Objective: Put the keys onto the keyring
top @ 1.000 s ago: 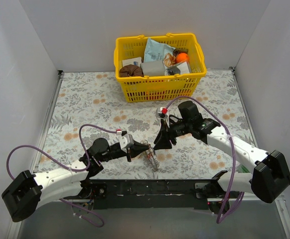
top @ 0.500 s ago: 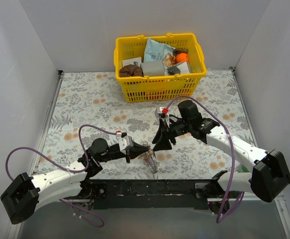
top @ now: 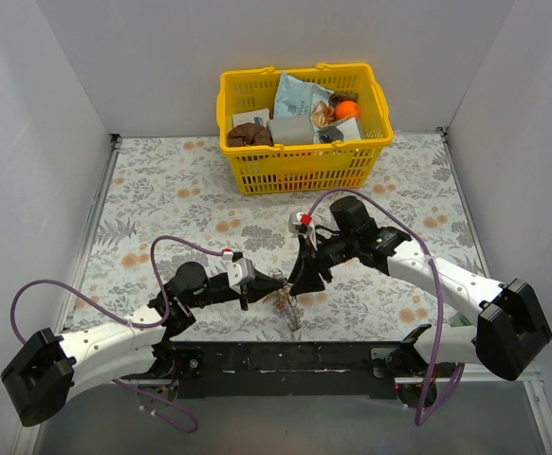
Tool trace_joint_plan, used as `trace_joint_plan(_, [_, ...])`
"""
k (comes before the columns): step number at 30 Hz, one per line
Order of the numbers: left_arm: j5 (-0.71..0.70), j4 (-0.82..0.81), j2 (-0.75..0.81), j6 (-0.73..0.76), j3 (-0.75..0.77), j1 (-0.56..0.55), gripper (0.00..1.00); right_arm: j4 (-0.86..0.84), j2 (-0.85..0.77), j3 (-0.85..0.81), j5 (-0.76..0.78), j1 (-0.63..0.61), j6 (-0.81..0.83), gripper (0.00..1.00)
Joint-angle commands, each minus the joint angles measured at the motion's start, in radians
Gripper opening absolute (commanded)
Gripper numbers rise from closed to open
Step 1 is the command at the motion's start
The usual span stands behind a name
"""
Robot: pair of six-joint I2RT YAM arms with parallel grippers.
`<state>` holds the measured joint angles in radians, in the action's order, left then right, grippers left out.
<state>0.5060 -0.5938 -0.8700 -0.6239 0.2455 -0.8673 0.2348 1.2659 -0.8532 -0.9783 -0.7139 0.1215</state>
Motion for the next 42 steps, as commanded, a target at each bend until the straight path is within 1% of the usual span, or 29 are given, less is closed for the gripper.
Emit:
trace_joint_plan(1, [0.009,-0.031,0.005,0.015,0.044,-0.002,0.0,0.021,0.013,-0.023,0.021,-0.016,0.024,0.46])
trace_joint_plan(6, [0.008,-0.031,0.009,0.013,0.044,-0.002,0.0,0.029,0.015,-0.023,0.035,-0.016,0.032,0.34])
trace_joint_plan(7, [0.006,-0.031,0.009,0.013,0.041,-0.002,0.0,0.032,0.015,-0.026,0.036,-0.016,0.033,0.29])
trace_joint_plan(8, [0.005,-0.034,0.011,0.013,0.038,-0.001,0.0,0.041,0.016,-0.026,0.041,-0.016,0.036,0.27])
trace_joint_plan(10, [0.002,-0.037,0.017,0.012,0.035,-0.002,0.0,0.052,0.023,-0.03,0.044,-0.016,0.05,0.23])
trace_joint_plan(12, [0.002,-0.038,0.02,0.012,0.034,-0.002,0.0,0.067,0.03,-0.032,0.047,-0.016,0.059,0.21])
trace_joint_plan(13, [0.0,-0.037,0.022,0.012,0.034,-0.002,0.0,0.073,0.032,-0.032,0.047,-0.016,0.064,0.19])
trace_joint_plan(28, [0.002,-0.057,0.022,0.01,0.029,-0.002,0.0,0.113,0.066,-0.037,0.064,-0.016,0.101,0.16])
trace_joint_plan(30, [0.002,-0.058,0.023,0.012,0.028,-0.002,0.0,0.139,0.076,-0.043,0.072,-0.016,0.116,0.17])
trace_joint_plan(33, [0.002,-0.058,0.026,0.012,0.026,-0.002,0.0,0.167,0.082,-0.05,0.089,-0.016,0.133,0.21])
trace_joint_plan(36, [0.002,-0.055,0.022,0.01,0.025,-0.002,0.0,0.163,0.064,-0.05,0.095,-0.016,0.132,0.27])
trace_joint_plan(37, [0.003,-0.055,0.02,0.01,0.023,-0.002,0.0,0.156,0.053,-0.049,0.096,-0.016,0.127,0.32])
trace_joint_plan(39, [0.006,-0.052,0.02,0.007,0.025,-0.002,0.0,0.124,0.017,-0.04,0.111,-0.016,0.106,0.37])
trace_joint_plan(40, [0.006,-0.052,0.019,0.007,0.025,-0.002,0.0,0.114,0.001,-0.035,0.119,-0.016,0.098,0.43])
trace_joint_plan(42, [0.005,-0.051,0.022,0.009,0.023,-0.001,0.0,0.075,-0.042,-0.024,0.141,-0.015,0.078,0.47])
